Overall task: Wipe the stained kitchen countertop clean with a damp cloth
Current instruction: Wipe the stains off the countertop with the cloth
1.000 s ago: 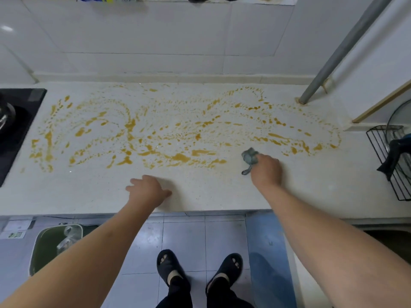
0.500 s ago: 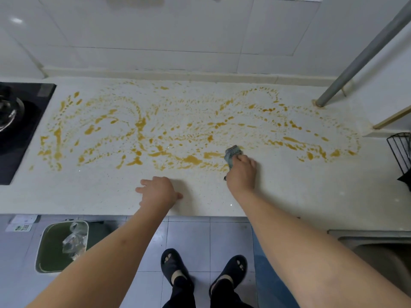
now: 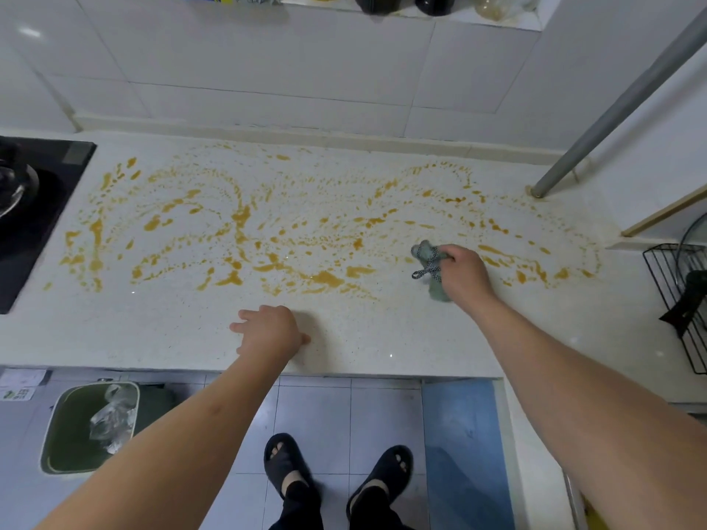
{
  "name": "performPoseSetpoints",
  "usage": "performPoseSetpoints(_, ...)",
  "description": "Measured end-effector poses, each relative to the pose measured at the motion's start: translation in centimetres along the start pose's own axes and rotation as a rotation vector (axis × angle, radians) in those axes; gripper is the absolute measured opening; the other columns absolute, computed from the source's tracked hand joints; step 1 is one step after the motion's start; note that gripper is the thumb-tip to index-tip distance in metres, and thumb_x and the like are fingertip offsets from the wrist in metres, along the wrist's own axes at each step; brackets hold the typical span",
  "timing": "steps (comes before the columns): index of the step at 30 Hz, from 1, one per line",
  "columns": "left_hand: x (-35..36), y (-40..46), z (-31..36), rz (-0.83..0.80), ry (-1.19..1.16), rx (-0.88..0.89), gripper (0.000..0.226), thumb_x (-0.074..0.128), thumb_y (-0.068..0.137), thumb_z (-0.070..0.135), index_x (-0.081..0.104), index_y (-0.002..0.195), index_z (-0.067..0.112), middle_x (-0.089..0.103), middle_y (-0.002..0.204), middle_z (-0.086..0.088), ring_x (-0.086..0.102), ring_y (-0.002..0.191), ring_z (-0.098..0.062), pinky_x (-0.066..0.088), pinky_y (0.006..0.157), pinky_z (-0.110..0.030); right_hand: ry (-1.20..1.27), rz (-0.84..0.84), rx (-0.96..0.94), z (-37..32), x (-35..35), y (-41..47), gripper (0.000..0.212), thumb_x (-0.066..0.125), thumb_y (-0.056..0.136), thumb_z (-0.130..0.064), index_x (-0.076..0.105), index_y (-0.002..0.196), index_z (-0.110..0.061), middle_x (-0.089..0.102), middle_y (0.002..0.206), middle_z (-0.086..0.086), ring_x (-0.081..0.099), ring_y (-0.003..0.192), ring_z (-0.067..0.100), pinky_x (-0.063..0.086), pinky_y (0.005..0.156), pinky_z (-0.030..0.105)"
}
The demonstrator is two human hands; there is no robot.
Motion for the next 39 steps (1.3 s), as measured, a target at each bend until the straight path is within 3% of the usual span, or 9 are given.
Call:
performPoseSetpoints(2,0.0,0.0,0.0,0.005,-0.005,-0.006,0.096,0.076,0.086,0.057,0.037,0.151,-0.001,0.030,0.160,-0.028,0.018,0.150,-0.051,0.030,0.115,-0.061,-0.145,-0.002,-0.047,0.2,1.1,0.3,0.037,0.044,0.100,-0.010,0.067,0.128,-0.016,0.061,0.130,0.009,0.062,0.106,0.030,0.040,0.070,0.024)
performPoseSetpoints(7,0.3,0.2,-0.2,0.021,-0.034,-0.033,0.106,0.076,0.084,0.059,0.028,0.154,-0.004,0.023,0.162,-0.031,0.014,0.153,-0.049,0.028,0.117,-0.059,-0.182,-0.068,0.061,1.3,7.0,-1.4,0.051,0.051,0.097,-0.012,0.051,0.148,-0.013,0.044,0.145,0.010,0.056,0.119,0.031,0.048,0.099,0.035)
performPoseSetpoints(10,0.3,0.4,-0.2,0.019,-0.036,-0.023,0.105,0.076,0.085,0.058,0.027,0.155,-0.003,0.023,0.163,-0.030,0.014,0.152,-0.049,0.028,0.117,-0.060,-0.148,-0.049,0.087,-0.1,9.0,-1.2,0.049,0.050,0.098,-0.014,0.052,0.147,-0.015,0.045,0.143,0.008,0.055,0.109,0.025,0.042,0.088,0.029)
performPoseSetpoints(15,0.4,0.4,-0.1,0.018,-0.012,-0.030,0.107,0.076,0.085,0.060,0.026,0.155,-0.004,0.024,0.162,-0.031,0.016,0.152,-0.049,0.030,0.116,-0.059,-0.144,-0.137,0.003,-2.7,12.4,-1.8,0.054,0.051,0.095,-0.013,0.052,0.148,-0.021,0.046,0.142,0.004,0.057,0.117,0.027,0.044,0.089,0.028)
performPoseSetpoints(23,0.1,0.0,0.0,0.020,0.021,-0.040,0.112,0.072,0.085,0.064,0.020,0.158,-0.004,0.020,0.163,-0.032,0.016,0.153,-0.049,0.032,0.116,-0.056,-0.419,-0.357,-0.389,-1.2,12.3,-4.7,0.038,0.060,0.095,-0.018,0.070,0.125,-0.037,0.055,0.111,-0.002,0.057,0.096,0.024,0.050,0.077,0.036)
performPoseSetpoints(27,0.1,-0.2,-0.1,0.013,0.008,-0.034,0.114,0.072,0.087,0.062,0.015,0.159,-0.004,0.016,0.164,-0.032,0.013,0.154,-0.048,0.028,0.119,-0.056,-0.476,-0.226,-0.276,2.6,7.3,-3.0,0.029,0.063,0.093,-0.021,0.075,0.116,-0.034,0.058,0.100,-0.002,0.062,0.090,0.025,0.051,0.070,0.035)
performPoseSetpoints(30,0.3,-0.2,-0.2,0.023,-0.013,-0.026,0.111,0.073,0.087,0.061,0.018,0.158,-0.004,0.016,0.164,-0.031,0.012,0.154,-0.047,0.027,0.120,-0.056,-0.410,-0.084,-0.076,3.6,5.2,-1.3,0.045,0.062,0.090,-0.011,0.071,0.128,-0.034,0.062,0.108,0.000,0.060,0.078,0.024,0.048,0.059,0.028)
performPoseSetpoints(35,0.4,0.1,-0.1,0.008,-0.010,-0.024,0.112,0.073,0.088,0.060,0.015,0.159,-0.005,0.015,0.165,-0.031,0.010,0.154,-0.048,0.026,0.120,-0.058,-0.376,-0.061,-0.056,-0.8,10.3,-2.9,0.039,0.063,0.090,-0.019,0.067,0.128,-0.021,0.054,0.126,0.012,0.063,0.099,0.033,0.055,0.084,0.036)
performPoseSetpoints(39,0.5,0.2,-0.2,0.008,-0.002,-0.027,0.112,0.072,0.087,0.061,0.016,0.159,-0.005,0.016,0.166,-0.030,0.011,0.154,-0.048,0.026,0.119,-0.058,-0.333,-0.168,-0.151,-3.8,15.7,-6.0,0.049,0.058,0.094,-0.022,0.056,0.143,-0.024,0.046,0.132,0.010,0.060,0.104,0.032,0.045,0.083,0.030)
Point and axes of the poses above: each hand's wrist, its own y-axis towards the middle knuckle, its own x-axis out of the palm, z = x × y, the point moved 5 cm from there along y, towards the middle knuckle
